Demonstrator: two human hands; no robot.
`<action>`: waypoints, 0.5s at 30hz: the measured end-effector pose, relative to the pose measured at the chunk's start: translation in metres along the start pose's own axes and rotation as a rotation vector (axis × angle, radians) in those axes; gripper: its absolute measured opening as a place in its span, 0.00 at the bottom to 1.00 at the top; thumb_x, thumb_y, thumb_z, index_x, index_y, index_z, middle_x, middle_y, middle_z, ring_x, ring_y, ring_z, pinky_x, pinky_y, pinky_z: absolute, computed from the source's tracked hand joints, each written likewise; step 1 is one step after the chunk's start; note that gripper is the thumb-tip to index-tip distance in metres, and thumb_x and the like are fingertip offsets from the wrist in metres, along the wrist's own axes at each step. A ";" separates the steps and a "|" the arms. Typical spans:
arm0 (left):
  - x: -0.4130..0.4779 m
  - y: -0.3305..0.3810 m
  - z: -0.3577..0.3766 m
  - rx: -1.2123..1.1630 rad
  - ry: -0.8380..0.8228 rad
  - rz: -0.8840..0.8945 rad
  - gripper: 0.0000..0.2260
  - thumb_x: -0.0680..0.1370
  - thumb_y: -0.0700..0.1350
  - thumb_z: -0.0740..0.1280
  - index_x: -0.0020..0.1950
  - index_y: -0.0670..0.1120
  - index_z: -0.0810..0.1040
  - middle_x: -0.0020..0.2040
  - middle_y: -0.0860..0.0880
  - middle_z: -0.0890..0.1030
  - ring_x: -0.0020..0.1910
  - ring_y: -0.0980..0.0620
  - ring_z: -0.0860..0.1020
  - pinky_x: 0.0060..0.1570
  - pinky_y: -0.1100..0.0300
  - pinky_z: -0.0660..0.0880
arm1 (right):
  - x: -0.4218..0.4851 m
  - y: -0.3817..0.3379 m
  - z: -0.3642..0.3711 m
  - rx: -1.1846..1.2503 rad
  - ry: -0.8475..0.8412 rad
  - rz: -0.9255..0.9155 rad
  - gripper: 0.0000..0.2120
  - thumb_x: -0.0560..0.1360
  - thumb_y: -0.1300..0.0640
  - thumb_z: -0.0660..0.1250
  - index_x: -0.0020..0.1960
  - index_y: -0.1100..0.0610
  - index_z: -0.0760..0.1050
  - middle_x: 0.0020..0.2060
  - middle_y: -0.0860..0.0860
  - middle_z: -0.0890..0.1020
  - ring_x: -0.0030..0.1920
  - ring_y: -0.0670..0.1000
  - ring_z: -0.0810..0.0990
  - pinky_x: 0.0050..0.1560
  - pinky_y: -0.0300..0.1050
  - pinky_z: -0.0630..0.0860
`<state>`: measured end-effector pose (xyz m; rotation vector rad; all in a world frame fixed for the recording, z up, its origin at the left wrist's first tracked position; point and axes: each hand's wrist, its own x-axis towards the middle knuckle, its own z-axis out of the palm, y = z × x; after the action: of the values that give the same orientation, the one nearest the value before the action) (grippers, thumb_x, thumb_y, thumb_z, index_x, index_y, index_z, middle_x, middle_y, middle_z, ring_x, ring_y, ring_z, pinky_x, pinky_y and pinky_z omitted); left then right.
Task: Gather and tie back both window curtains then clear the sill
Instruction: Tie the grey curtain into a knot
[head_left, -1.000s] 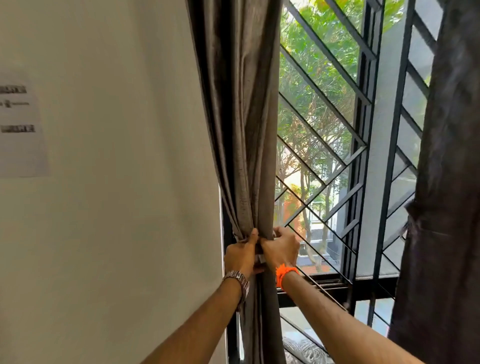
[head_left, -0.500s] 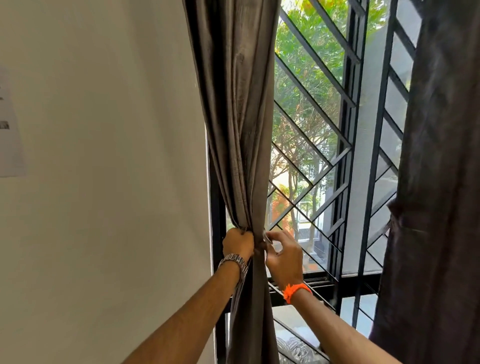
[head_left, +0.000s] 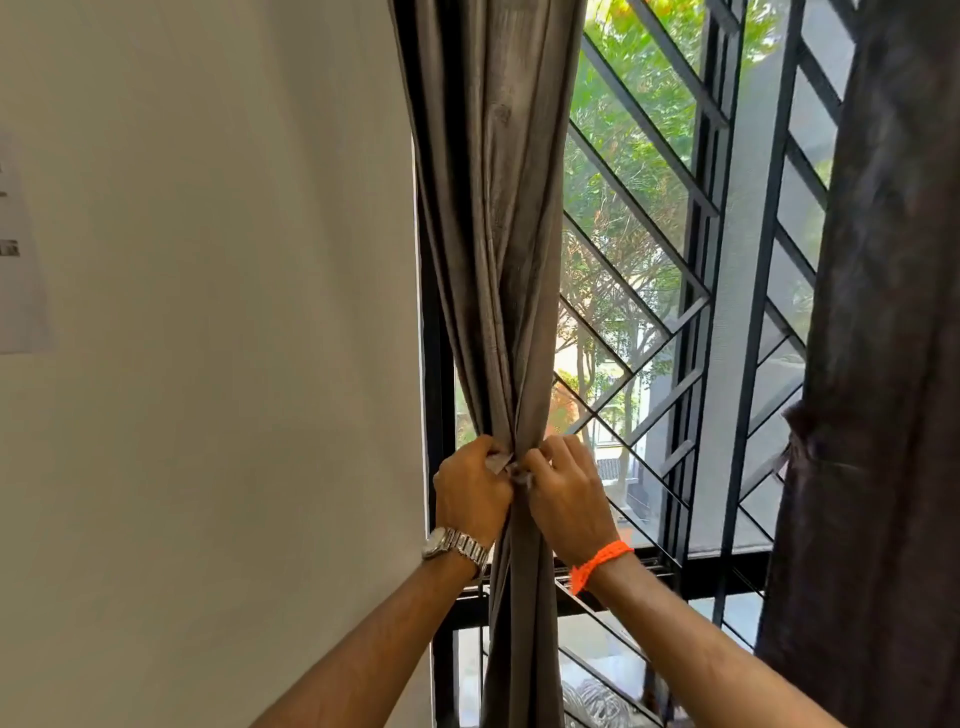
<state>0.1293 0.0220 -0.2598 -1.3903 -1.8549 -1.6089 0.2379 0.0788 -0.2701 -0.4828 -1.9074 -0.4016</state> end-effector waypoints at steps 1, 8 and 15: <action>-0.004 -0.005 0.000 -0.038 0.035 0.010 0.01 0.74 0.42 0.71 0.42 0.46 0.83 0.36 0.51 0.83 0.32 0.55 0.78 0.32 0.66 0.75 | 0.005 0.002 0.000 0.008 -0.027 -0.018 0.03 0.71 0.63 0.71 0.42 0.59 0.78 0.39 0.55 0.76 0.42 0.55 0.75 0.42 0.48 0.77; -0.023 -0.041 -0.011 -0.059 0.088 0.393 0.06 0.71 0.36 0.74 0.47 0.42 0.83 0.43 0.48 0.83 0.42 0.53 0.80 0.44 0.58 0.78 | 0.051 0.001 -0.010 0.249 -0.204 0.027 0.14 0.70 0.70 0.67 0.54 0.61 0.77 0.43 0.55 0.79 0.39 0.56 0.79 0.40 0.49 0.79; -0.001 -0.032 -0.032 0.204 -0.051 0.792 0.08 0.73 0.45 0.74 0.50 0.43 0.84 0.63 0.45 0.70 0.56 0.45 0.71 0.56 0.61 0.70 | 0.072 0.002 -0.009 0.496 -0.237 0.188 0.11 0.64 0.70 0.75 0.39 0.57 0.79 0.31 0.41 0.80 0.34 0.35 0.80 0.37 0.25 0.71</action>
<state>0.0925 -0.0035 -0.2687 -1.7603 -1.1857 -0.9598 0.2216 0.0869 -0.2002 -0.3823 -2.0758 0.2618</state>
